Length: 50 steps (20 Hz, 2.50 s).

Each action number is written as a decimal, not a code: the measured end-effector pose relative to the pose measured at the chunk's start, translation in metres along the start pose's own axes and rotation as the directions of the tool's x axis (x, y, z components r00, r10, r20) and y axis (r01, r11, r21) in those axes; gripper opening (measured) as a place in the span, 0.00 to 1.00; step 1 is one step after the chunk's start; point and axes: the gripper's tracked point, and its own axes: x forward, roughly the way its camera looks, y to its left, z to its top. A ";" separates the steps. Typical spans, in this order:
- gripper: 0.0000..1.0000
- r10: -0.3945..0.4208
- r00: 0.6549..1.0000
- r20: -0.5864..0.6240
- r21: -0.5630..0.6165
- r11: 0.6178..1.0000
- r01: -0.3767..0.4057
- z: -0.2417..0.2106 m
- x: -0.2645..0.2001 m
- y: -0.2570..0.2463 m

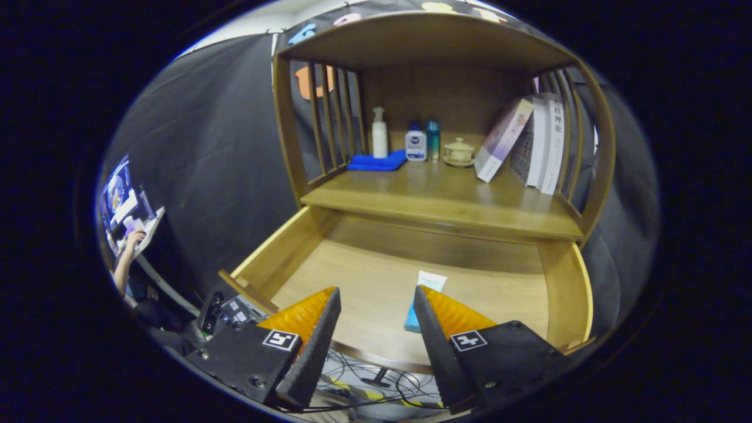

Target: Pull open the drawer, take out the items inside it, and place them on the countertop above the cabinet.

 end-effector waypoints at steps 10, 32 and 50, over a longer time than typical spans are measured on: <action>0.80 -0.060 0.935 -0.351 -0.040 0.998 0.049 -0.031 0.066 -0.028; 0.46 -0.117 0.836 -0.536 0.103 0.974 0.202 -0.058 0.101 -0.054; 0.45 -0.139 0.922 -0.361 0.096 0.978 0.185 0.080 0.046 -0.059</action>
